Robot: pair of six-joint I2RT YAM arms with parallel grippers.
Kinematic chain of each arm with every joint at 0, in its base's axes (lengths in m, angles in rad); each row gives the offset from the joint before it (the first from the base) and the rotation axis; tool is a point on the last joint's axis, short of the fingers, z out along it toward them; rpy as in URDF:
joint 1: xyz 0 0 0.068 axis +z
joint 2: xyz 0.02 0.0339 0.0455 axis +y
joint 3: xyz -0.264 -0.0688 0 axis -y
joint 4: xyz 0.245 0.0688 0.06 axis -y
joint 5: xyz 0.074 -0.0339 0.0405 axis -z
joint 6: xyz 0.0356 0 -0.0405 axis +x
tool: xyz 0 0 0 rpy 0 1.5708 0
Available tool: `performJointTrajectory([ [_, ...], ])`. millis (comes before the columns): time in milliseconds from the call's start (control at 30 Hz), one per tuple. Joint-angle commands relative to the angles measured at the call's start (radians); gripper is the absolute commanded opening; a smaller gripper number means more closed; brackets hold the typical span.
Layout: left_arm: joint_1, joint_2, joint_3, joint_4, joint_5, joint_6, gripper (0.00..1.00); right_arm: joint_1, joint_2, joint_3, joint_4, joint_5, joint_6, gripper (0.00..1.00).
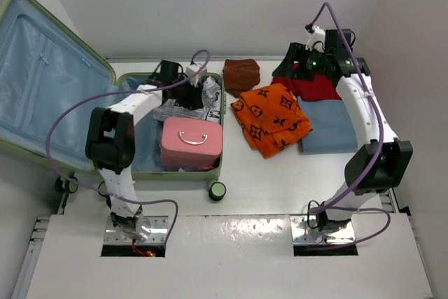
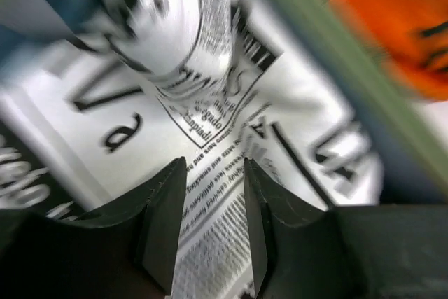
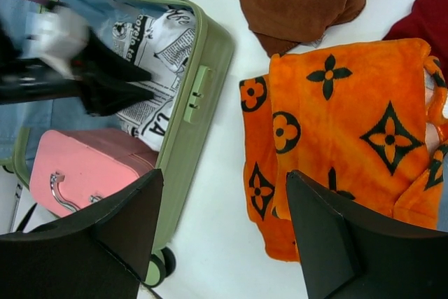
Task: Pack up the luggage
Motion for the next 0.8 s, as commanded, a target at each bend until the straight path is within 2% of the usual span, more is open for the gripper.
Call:
performJointTrajectory([
  [0, 0.015, -0.171, 0.033, 0.008, 0.125, -0.008, 0.44, -0.003, -0.055, -0.01, 0.016, -0.016, -0.013, 0.71],
  [100, 0.015, -0.211, 0.052, 0.067, 0.125, -0.062, 0.44, -0.006, -0.056, -0.012, 0.017, -0.024, -0.01, 0.71],
  [200, 0.015, -0.176, 0.081, 0.119, 0.125, -0.099, 0.44, -0.003, -0.053, -0.022, 0.03, -0.024, -0.01, 0.71],
  [567, 0.024, 0.16, 0.305, 0.185, 0.078, -0.28, 0.44, -0.016, -0.018, -0.039, 0.006, 0.02, -0.051, 0.8],
  [633, -0.002, 0.212, 0.317, 0.147, 0.047, -0.257, 0.44, -0.026, -0.013, -0.053, -0.013, 0.025, -0.071, 0.81],
  [767, -0.033, 0.221, 0.288, 0.114, -0.046, -0.2, 0.44, -0.039, -0.003, -0.07, -0.071, 0.056, -0.151, 0.82],
])
